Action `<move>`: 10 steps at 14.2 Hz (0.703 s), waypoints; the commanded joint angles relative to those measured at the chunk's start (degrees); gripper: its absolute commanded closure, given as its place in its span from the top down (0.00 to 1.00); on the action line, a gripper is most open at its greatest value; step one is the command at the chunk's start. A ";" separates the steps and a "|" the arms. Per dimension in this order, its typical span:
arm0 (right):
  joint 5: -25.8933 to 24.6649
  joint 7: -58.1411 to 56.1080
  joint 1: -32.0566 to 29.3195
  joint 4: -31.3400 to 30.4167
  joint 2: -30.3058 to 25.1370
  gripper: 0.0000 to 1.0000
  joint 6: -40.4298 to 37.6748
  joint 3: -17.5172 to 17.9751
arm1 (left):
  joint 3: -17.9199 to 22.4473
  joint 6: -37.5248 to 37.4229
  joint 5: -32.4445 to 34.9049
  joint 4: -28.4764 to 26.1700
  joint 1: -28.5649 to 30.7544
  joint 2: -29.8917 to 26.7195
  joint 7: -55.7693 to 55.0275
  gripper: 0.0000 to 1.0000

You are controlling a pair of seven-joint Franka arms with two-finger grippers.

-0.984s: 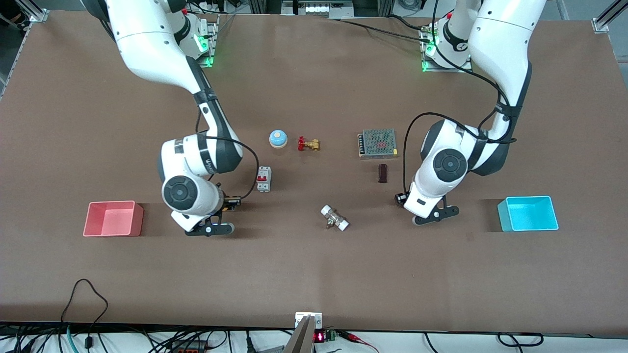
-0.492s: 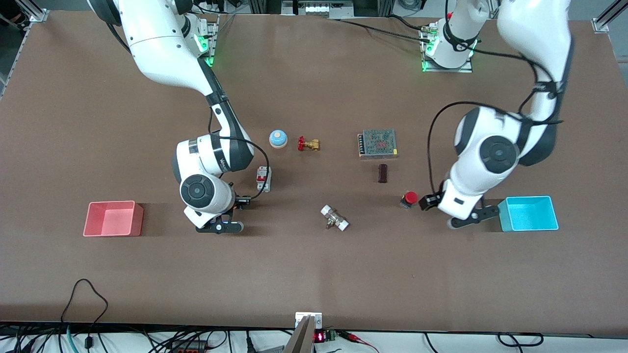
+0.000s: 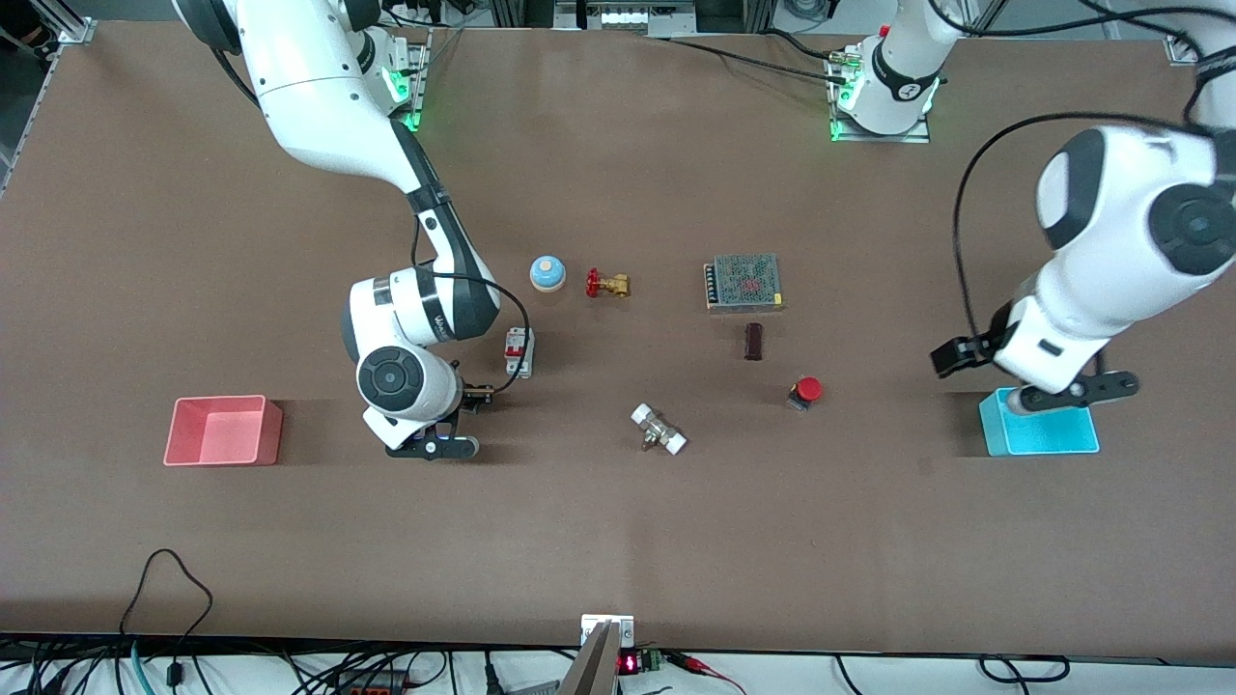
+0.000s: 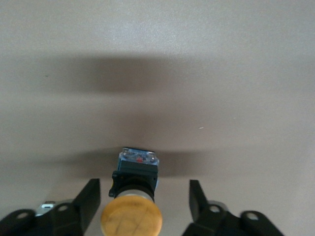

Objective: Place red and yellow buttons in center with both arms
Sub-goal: 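Place the red button with the left gripper while the right gripper carries yellow, then place the yellow button with the right gripper while the left gripper withdraws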

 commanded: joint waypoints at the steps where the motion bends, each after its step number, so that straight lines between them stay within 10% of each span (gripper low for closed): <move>1: 0.80 0.37 0.43 -0.29 -1.26 1.00 0.25 -0.62 | -0.34 -3.54 -0.22 -1.26 2.98 -5.56 7.28 1.00; 10: 0.62 -0.33 -2.73 -0.20 -19.88 1.00 -13.00 -4.04 | -0.61 -11.11 -0.13 -1.96 5.63 -15.60 16.88 1.00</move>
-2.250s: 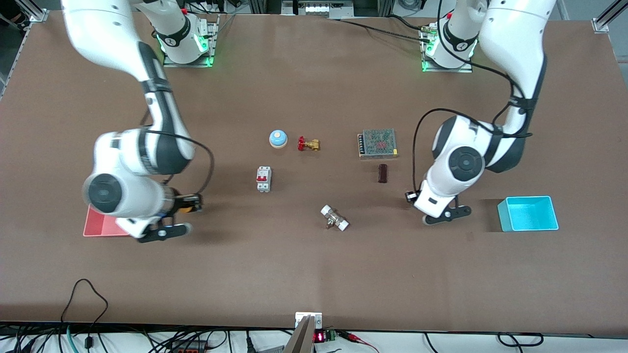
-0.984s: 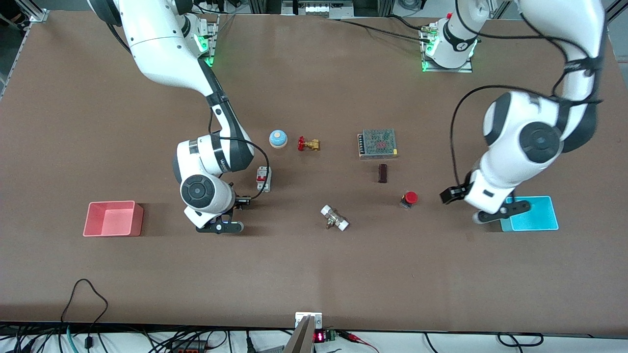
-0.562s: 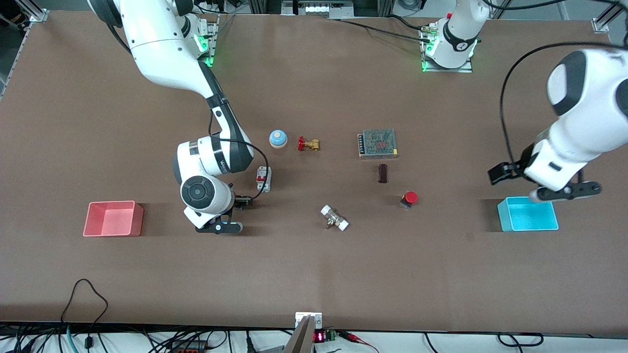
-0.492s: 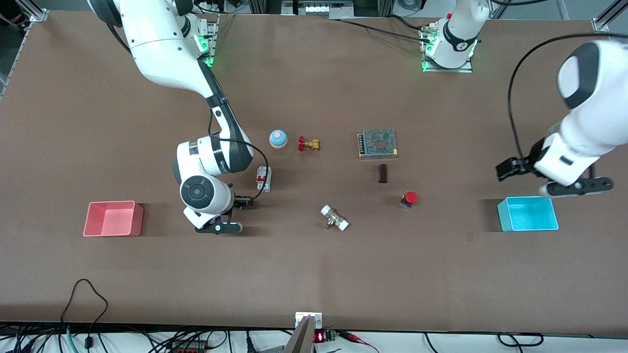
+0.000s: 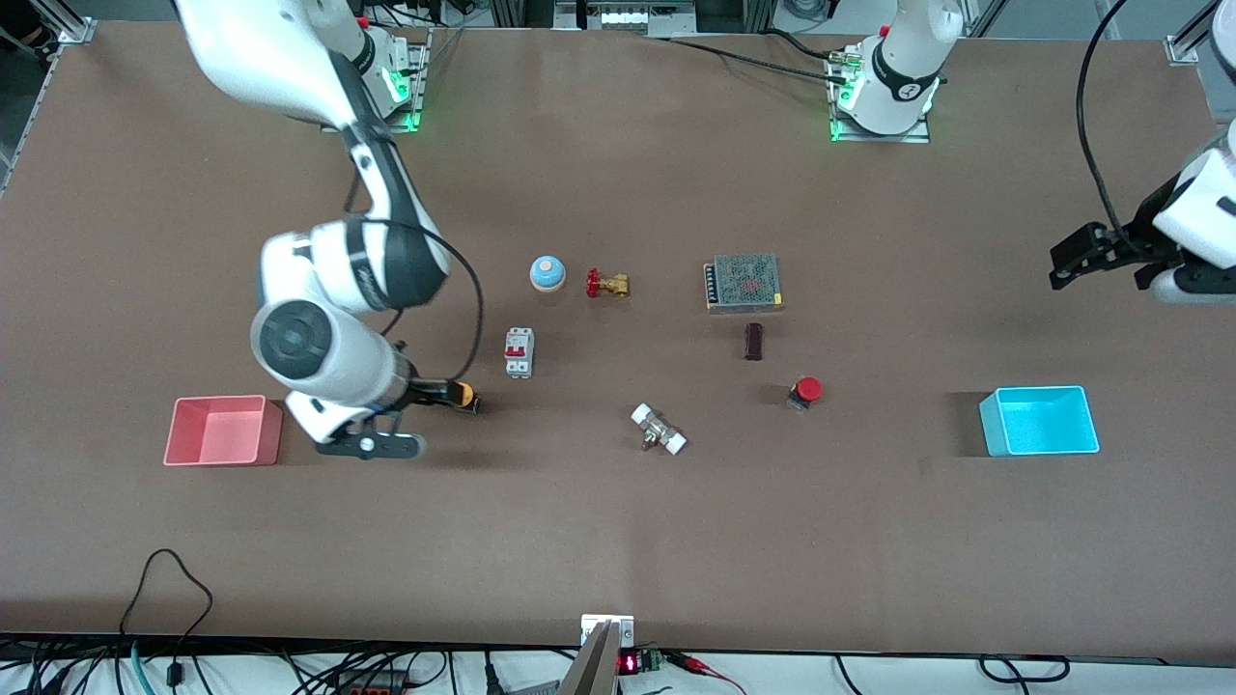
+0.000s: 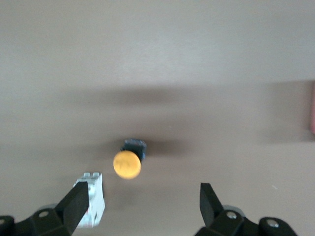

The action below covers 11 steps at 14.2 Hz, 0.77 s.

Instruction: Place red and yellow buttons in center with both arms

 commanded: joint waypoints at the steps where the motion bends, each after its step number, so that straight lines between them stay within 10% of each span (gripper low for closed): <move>1: 0.62 -0.59 -1.50 -1.87 -8.08 1.00 -6.11 -2.26 | -0.68 -0.05 -0.13 -2.08 0.46 -2.55 2.13 1.00; 7: -0.34 -6.54 -5.97 -1.96 -14.08 1.00 -11.49 -8.51 | -0.86 5.56 -0.13 -8.66 0.46 -7.73 3.36 1.00; 11: -3.40 -16.66 -20.81 -2.75 -18.02 1.00 -13.61 0.51 | -0.94 4.70 -0.13 -8.42 0.46 -8.62 2.92 1.00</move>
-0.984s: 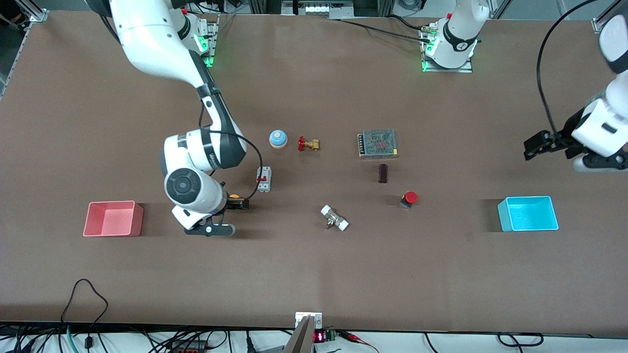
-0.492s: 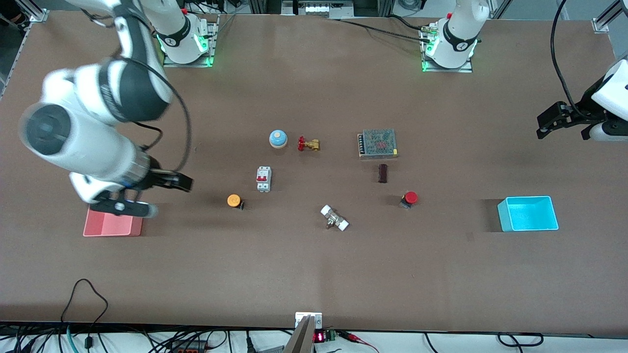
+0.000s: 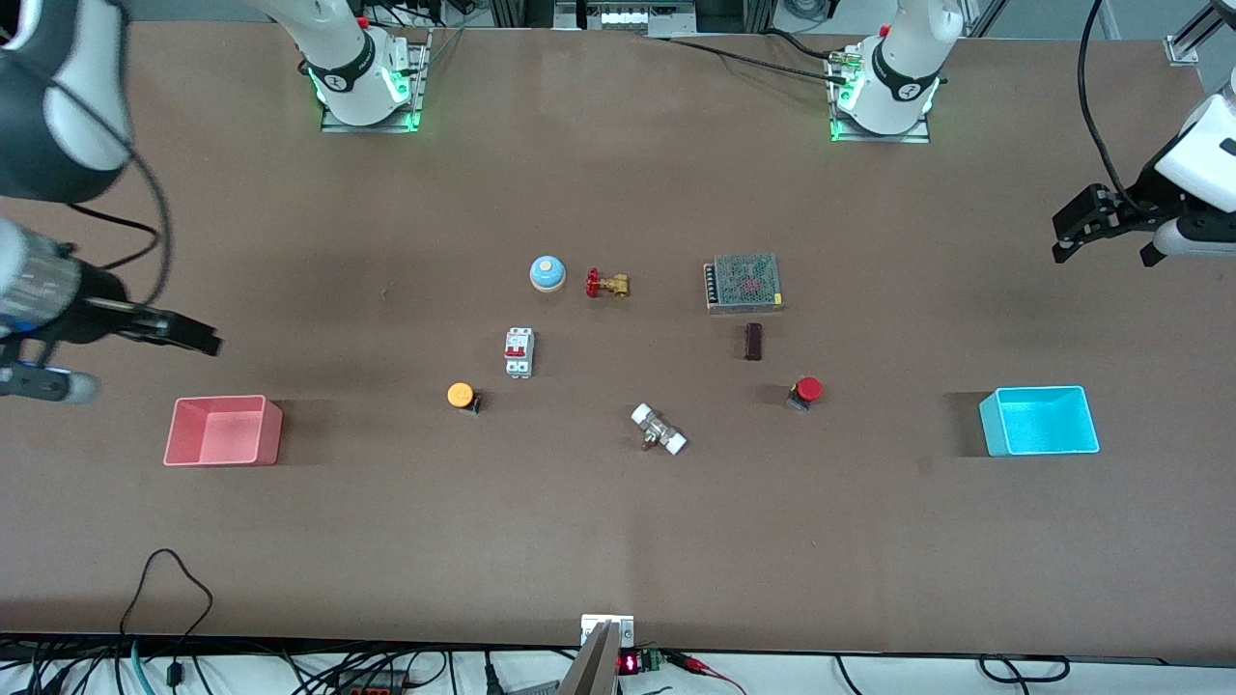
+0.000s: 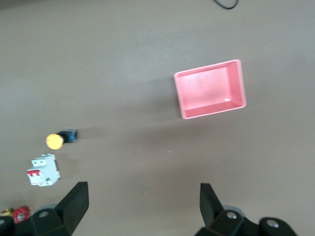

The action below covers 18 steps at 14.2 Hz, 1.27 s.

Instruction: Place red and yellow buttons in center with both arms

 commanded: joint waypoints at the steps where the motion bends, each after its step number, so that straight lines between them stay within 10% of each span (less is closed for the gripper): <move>1: -5.22 -4.58 -9.55 -3.33 -5.32 1.00 -0.94 9.40 | -0.38 -0.67 -0.22 -0.76 0.46 -2.19 0.99 1.00; 6: -9.55 -4.76 -12.22 -16.08 -15.44 1.00 1.51 13.74 | -0.47 -3.40 -0.22 1.88 0.46 -2.02 0.55 1.00; 18: -11.92 -5.47 -12.04 -19.34 -20.72 1.00 -1.46 14.09 | -0.38 -6.84 -0.31 5.05 0.37 -0.96 0.02 1.00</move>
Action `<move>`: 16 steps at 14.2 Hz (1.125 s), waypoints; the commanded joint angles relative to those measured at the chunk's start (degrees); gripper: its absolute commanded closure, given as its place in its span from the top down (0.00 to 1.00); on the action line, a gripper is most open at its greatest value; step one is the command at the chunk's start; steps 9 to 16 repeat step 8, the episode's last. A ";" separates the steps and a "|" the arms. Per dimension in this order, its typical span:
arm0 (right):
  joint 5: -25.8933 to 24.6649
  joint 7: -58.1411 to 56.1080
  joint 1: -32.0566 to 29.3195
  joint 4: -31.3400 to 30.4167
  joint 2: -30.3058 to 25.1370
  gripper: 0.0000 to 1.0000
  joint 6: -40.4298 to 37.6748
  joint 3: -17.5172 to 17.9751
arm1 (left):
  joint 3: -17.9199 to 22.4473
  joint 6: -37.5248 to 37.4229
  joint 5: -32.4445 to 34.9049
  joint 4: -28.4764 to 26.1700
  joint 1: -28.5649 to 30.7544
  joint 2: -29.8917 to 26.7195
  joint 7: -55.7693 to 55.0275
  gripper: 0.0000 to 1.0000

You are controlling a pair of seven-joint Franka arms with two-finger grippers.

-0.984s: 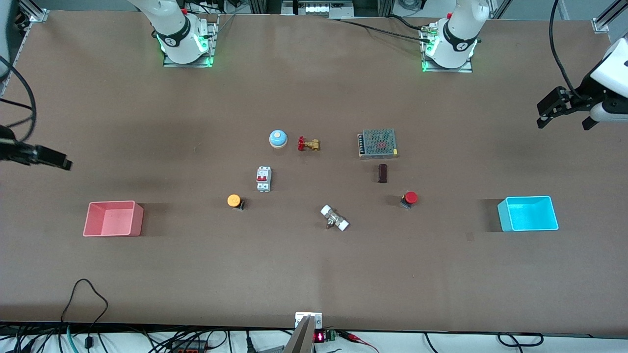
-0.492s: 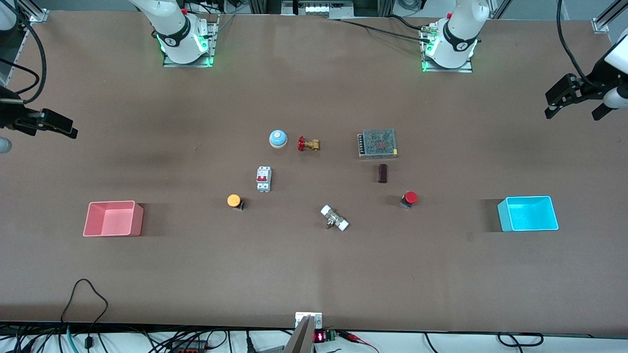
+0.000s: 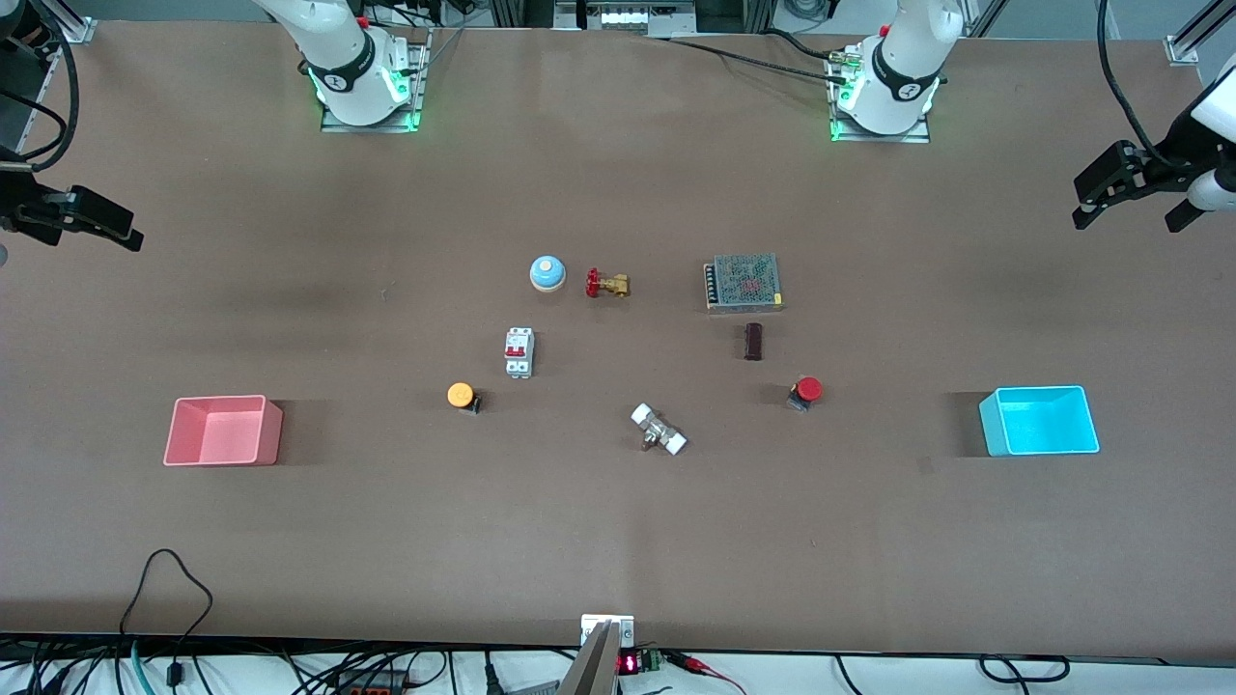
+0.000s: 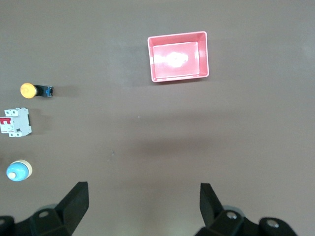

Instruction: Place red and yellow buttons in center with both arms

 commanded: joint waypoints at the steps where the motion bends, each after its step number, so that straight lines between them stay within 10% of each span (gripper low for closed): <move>1: -2.09 -0.84 -0.25 -1.49 -1.52 1.00 -1.16 1.31 | -0.34 -1.25 -0.31 1.52 0.37 0.75 0.13 1.00; 16: -1.83 -0.31 -0.51 -1.05 -1.69 1.00 -0.81 2.19 | -0.34 -1.25 -0.31 1.61 0.37 1.10 -0.66 1.00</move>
